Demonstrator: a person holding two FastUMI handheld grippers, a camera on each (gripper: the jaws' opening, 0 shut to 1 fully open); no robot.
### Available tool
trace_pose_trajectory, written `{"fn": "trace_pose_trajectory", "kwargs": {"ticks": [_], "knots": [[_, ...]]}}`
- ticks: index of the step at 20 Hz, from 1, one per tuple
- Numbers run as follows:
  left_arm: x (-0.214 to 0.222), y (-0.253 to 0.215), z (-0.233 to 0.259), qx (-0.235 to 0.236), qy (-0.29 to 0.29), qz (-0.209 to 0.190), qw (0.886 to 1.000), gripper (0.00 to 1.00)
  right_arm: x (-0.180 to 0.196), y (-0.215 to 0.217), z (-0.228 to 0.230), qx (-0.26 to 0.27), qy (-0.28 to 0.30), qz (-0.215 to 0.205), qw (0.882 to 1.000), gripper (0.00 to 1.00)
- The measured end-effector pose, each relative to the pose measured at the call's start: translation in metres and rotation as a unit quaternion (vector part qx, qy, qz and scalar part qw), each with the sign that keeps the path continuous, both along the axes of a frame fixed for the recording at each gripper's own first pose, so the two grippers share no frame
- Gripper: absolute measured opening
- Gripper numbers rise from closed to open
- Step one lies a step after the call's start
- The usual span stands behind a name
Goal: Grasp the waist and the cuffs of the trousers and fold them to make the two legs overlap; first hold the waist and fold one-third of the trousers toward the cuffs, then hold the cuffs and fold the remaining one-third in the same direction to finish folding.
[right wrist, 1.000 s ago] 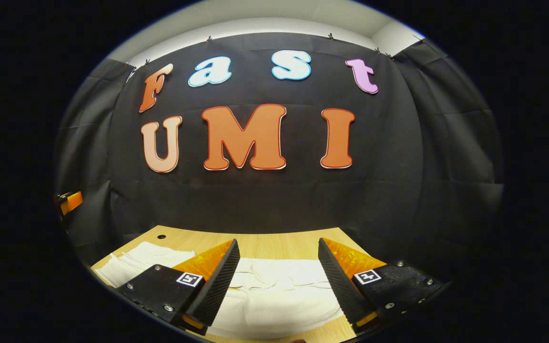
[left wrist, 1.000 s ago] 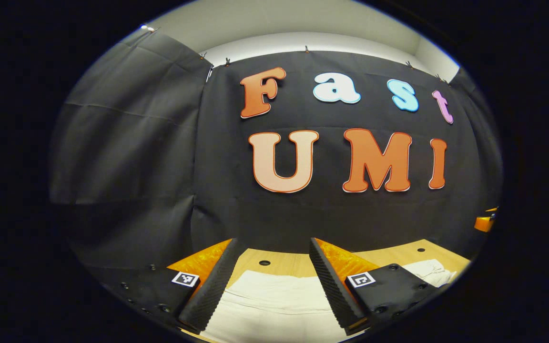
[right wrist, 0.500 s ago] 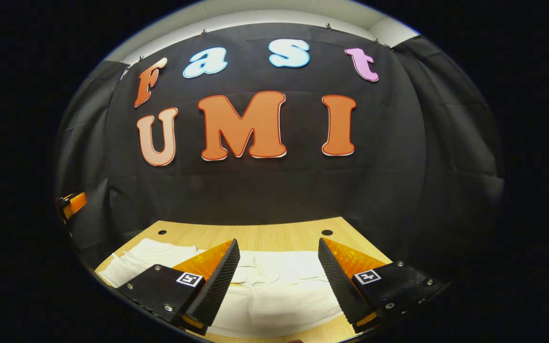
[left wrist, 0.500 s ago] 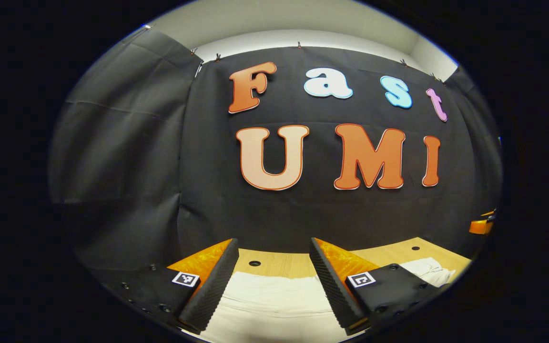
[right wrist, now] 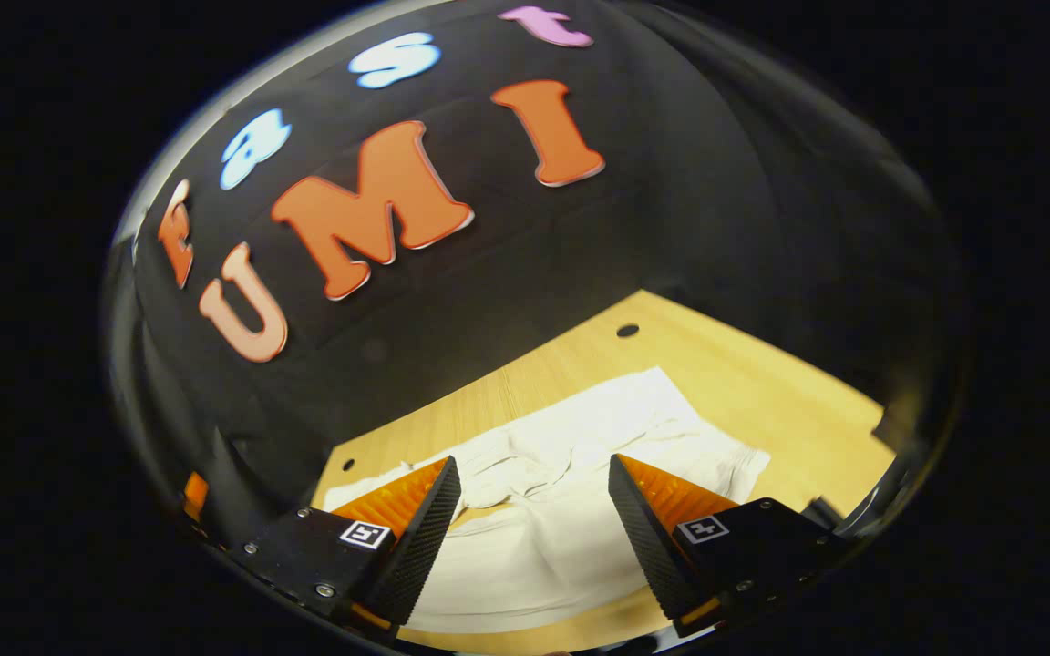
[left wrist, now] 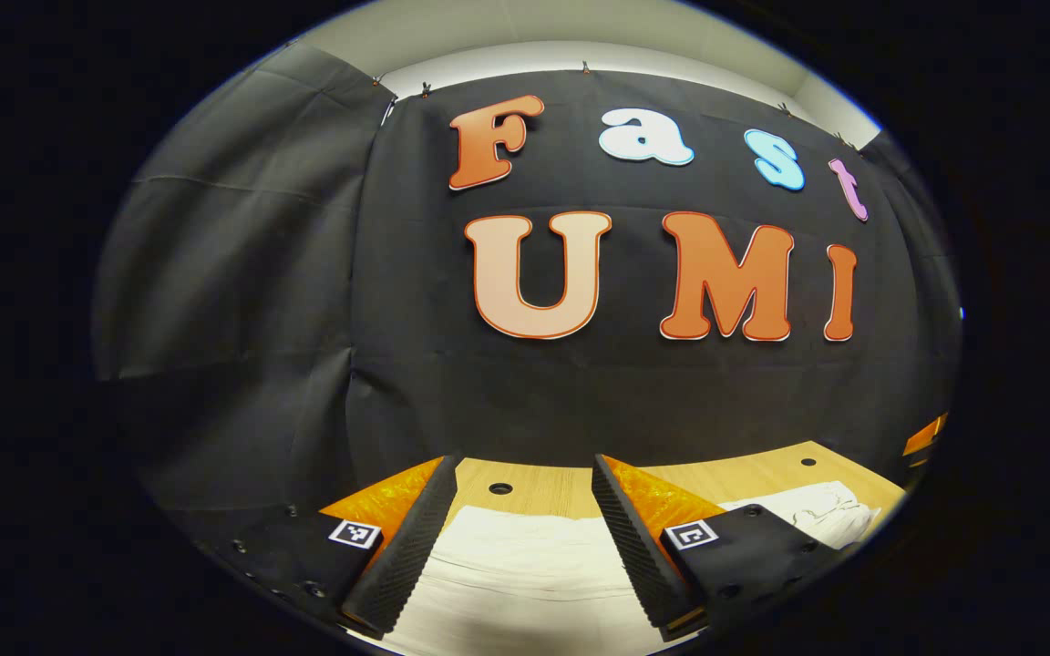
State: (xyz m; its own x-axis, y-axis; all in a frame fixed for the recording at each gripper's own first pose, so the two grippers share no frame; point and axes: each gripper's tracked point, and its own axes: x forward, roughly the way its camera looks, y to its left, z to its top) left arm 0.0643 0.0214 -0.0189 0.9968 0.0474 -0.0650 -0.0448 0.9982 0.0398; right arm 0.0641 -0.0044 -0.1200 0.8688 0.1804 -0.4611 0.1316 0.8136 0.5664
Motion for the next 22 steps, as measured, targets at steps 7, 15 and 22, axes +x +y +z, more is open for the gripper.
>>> {"fn": "trace_pose_trajectory", "kwargs": {"ticks": [7,15,22], "knots": [[0.009,0.029,-0.011,0.005,0.014,0.023,1.0,0.97,-0.022,-0.046,-0.091,0.078,0.134,-0.081,0.985,0.98],[0.012,0.047,-0.033,0.002,0.037,0.041,0.998,0.98,-0.035,-0.071,-0.168,0.162,0.223,-0.158,0.948,0.99],[0.01,0.069,-0.044,-0.002,0.051,0.063,0.997,0.97,-0.016,-0.069,-0.198,0.15,0.255,-0.155,0.942,0.99]]}}
